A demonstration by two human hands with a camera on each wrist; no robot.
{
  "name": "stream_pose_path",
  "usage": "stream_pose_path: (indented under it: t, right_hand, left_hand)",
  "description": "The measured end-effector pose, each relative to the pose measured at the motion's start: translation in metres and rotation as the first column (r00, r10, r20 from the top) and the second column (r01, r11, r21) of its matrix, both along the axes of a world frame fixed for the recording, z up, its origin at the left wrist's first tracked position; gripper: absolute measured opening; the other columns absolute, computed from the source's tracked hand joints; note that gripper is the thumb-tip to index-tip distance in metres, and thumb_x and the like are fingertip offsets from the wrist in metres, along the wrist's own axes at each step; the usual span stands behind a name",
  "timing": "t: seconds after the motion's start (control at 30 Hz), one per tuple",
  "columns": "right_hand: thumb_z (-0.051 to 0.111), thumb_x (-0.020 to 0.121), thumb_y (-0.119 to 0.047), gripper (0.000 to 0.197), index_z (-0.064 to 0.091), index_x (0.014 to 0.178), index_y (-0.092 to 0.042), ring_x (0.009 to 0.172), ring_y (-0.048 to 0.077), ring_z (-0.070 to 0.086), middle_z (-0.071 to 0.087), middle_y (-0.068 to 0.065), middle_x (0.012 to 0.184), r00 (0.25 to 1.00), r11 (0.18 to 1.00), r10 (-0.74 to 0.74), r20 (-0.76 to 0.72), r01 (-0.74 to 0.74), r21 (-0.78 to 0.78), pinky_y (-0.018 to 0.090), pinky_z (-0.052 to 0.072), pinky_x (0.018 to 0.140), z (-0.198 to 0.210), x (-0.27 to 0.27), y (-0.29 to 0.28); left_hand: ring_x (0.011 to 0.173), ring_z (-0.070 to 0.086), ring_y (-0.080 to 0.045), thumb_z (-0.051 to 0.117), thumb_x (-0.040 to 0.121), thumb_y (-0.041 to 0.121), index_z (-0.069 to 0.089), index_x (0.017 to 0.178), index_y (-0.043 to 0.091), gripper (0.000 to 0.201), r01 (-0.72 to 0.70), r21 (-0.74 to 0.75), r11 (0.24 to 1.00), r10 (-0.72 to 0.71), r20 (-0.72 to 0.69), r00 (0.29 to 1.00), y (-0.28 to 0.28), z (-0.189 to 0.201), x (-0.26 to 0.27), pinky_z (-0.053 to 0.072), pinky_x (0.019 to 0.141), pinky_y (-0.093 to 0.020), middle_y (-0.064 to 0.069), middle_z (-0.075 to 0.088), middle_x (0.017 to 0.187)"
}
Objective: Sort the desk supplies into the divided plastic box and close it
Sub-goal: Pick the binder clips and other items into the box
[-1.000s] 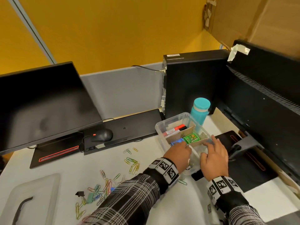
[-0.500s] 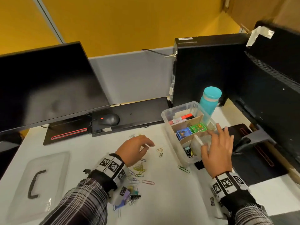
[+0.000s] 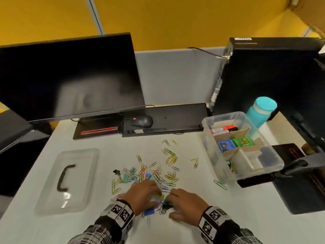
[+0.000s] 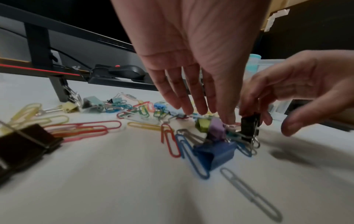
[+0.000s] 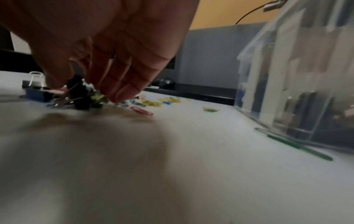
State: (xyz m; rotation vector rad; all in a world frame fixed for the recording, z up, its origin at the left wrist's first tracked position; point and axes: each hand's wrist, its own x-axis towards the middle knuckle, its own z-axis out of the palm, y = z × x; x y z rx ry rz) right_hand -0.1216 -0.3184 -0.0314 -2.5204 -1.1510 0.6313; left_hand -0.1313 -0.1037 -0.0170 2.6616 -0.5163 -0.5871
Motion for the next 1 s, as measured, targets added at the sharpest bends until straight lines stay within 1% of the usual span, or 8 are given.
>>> stream_pose_path:
  t: [0.2,0.33,0.5,0.67,0.73,0.8,0.9,1.0]
  right_hand:
    - [0.049,0.087,-0.028,0.029,0.051,0.115,-0.02,0.106,0.024,0.048,0.049,0.004,0.118,0.993,0.993,-0.117,-0.009,0.117,0.028,0.033,0.04,0.075,-0.01,-0.005,0.014]
    - [0.054,0.084,-0.029,0.01,0.052,0.094,-0.029,0.078,0.01,0.052,0.055,-0.005,0.092,0.909,0.91,-0.354,-0.219,0.389,0.145,0.027,0.047,0.072,-0.008,-0.004,0.005]
    - [0.062,0.081,-0.008,0.011,0.061,0.089,-0.016,0.066,0.006,0.059,0.067,0.004,0.078,0.598,0.624,-0.511,-0.617,0.752,0.213,0.021,0.05,0.067,-0.006,0.001,-0.013]
    - [0.048,0.073,0.005,0.013,0.056,0.083,0.001,0.069,0.028,0.066,0.063,0.019,0.077,0.104,0.093,-0.155,-0.982,0.992,0.091,0.03,0.052,0.056,0.005,0.009,-0.014]
    - [0.047,0.063,-0.006,0.021,0.057,0.081,0.0,0.067,0.029,0.061,0.06,0.019,0.076,0.022,0.03,0.018,-1.0,0.999,0.022,0.03,0.049,0.054,0.013,0.009,-0.012]
    - [0.04,0.078,-0.016,0.022,0.057,0.079,-0.001,0.064,0.026,0.056,0.056,0.017,0.073,-0.015,0.027,0.048,-0.999,1.0,-0.013,0.029,0.046,0.053,0.02,0.009,-0.007]
    - [0.046,0.092,-0.022,0.031,0.055,0.067,-0.007,0.053,0.017,0.048,0.051,0.007,0.061,0.092,0.187,-0.261,-0.961,0.981,0.043,0.027,0.039,0.05,0.023,0.011,0.003]
    - [0.053,0.094,-0.026,0.024,0.054,0.071,-0.018,0.051,0.005,0.044,0.051,-0.01,0.058,0.562,0.616,-0.57,-0.599,0.775,0.141,0.018,0.038,0.052,0.019,0.01,0.01]
  left_hand:
    - [0.103,0.049,-0.017,0.057,0.085,0.035,0.059,0.11,0.022,0.028,0.094,0.032,0.995,-0.095,0.035,0.995,-0.002,-0.005,0.002,0.043,0.08,-0.028,0.001,0.049,0.115]
    - [0.099,0.046,-0.014,0.061,0.083,0.036,0.057,0.098,0.023,0.02,0.086,-0.025,0.996,-0.085,0.029,0.996,0.007,-0.01,0.003,0.046,0.083,-0.03,0.004,0.046,0.11]
    - [0.086,0.045,-0.002,0.063,0.084,0.035,0.052,0.085,0.03,0.013,0.0,-0.182,0.983,-0.005,-0.03,1.0,0.018,-0.01,0.009,0.045,0.081,-0.021,0.014,0.049,0.096]
    - [0.081,0.06,-0.007,0.065,0.086,0.025,0.052,0.086,0.038,0.019,-0.187,-0.409,0.893,0.139,-0.144,0.98,0.026,-0.001,0.02,0.052,0.074,-0.018,0.007,0.065,0.09]
    - [0.083,0.058,-0.006,0.06,0.089,0.022,0.053,0.094,0.039,0.019,-0.198,-0.446,0.873,0.154,-0.133,0.979,0.029,0.0,0.023,0.048,0.074,-0.013,0.002,0.063,0.094]
    - [0.083,0.054,0.001,0.056,0.09,0.021,0.053,0.093,0.034,0.013,-0.186,-0.448,0.875,0.162,-0.092,0.982,0.031,0.0,0.025,0.043,0.075,-0.009,0.004,0.057,0.095]
    - [0.078,0.048,0.004,0.047,0.092,0.011,0.051,0.08,0.031,0.023,-0.153,-0.408,0.9,0.138,-0.068,0.988,0.03,0.002,0.027,0.037,0.073,-0.012,0.006,0.048,0.09]
    - [0.08,0.047,-0.004,0.039,0.092,0.01,0.045,0.075,0.034,0.03,-0.12,-0.351,0.929,0.092,-0.096,0.991,0.03,0.001,0.025,0.04,0.076,-0.022,0.008,0.046,0.087]
